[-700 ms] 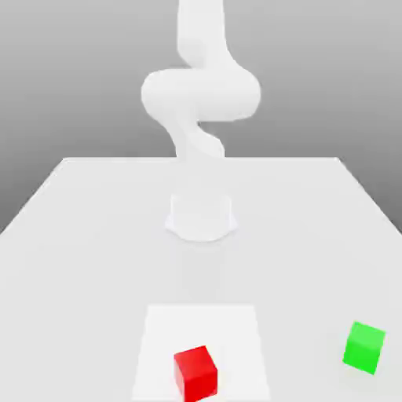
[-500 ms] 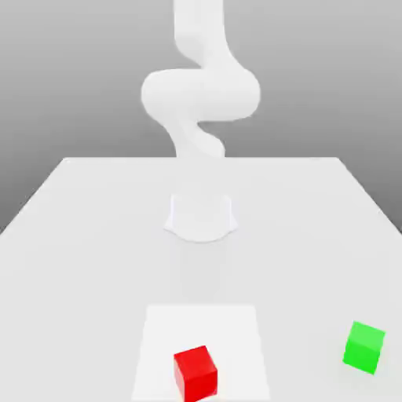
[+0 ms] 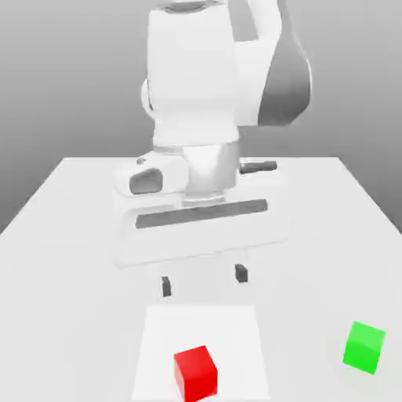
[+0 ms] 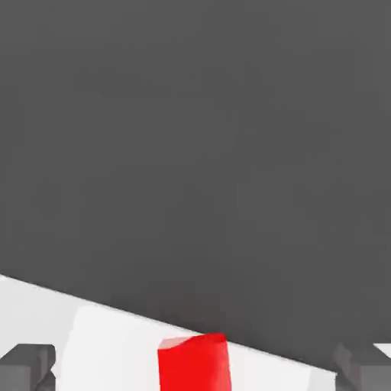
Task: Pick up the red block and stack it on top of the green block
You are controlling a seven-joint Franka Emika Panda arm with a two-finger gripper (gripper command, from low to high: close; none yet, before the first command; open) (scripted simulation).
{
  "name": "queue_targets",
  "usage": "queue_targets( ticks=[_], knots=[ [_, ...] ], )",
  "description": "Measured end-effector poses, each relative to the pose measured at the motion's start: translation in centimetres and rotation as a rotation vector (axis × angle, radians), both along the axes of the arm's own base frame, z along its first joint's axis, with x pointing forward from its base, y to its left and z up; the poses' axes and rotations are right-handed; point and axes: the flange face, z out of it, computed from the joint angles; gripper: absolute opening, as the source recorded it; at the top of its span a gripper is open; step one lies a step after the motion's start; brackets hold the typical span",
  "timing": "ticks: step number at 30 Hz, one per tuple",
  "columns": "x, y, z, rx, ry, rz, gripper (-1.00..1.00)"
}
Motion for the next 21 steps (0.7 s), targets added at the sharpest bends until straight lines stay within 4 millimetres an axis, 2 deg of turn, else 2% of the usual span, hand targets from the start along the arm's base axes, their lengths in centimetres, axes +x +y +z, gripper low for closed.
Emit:
queue_targets(
  ticks=[4,8,9,14,15,16,20,21],
  knots=[
    [-1.4,-0.4,-7.0,-0.034,0.099,0.047,0.00],
    [-1.6,-0.5,-12.4,-0.040,0.114,0.055,0.00],
    [-1.6,-0.5,-13.5,-0.040,0.115,0.055,-1.00],
    [-1.6,-0.5,-13.5,-0.040,0.116,0.055,-1.00],
    [-1.7,-0.5,-14.1,-0.040,0.116,0.055,-1.00],
    [-1.7,-0.5,-13.7,-0.040,0.116,0.055,-1.00],
    [-1.6,-0.5,-9.4,-0.040,0.116,0.055,-1.00],
    [-1.6,0.1,-8.3,-0.039,0.116,0.067,-1.00]
  ],
)
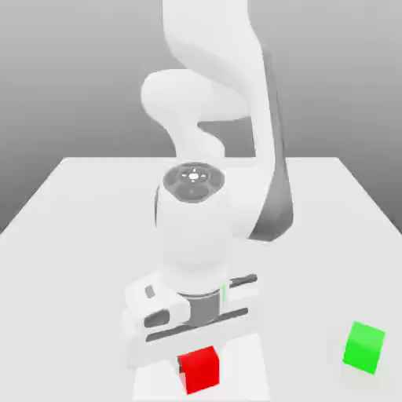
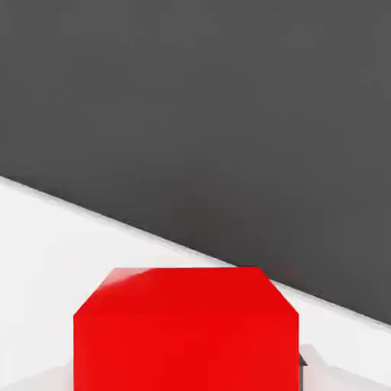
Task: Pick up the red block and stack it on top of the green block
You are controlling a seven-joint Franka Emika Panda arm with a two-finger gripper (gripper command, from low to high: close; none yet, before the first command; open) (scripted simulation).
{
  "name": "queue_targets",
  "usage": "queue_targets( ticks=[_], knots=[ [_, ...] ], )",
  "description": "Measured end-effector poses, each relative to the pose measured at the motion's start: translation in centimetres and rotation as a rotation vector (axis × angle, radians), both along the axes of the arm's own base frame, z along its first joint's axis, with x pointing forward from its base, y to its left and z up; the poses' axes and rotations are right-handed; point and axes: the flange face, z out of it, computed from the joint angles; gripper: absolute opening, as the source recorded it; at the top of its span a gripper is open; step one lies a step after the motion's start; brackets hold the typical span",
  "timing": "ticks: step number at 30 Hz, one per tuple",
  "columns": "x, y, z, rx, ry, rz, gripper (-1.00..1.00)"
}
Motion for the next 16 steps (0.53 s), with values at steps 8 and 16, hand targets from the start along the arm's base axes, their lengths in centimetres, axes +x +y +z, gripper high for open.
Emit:
queue_targets(
  ticks=[8,16],
  knots=[
    [-3.6,19.8,3.1,0.004,0.003,0.430,-1.00],
    [-6.4,26.4,-1.6,-0.001,0.000,0.582,1.00]
  ],
)
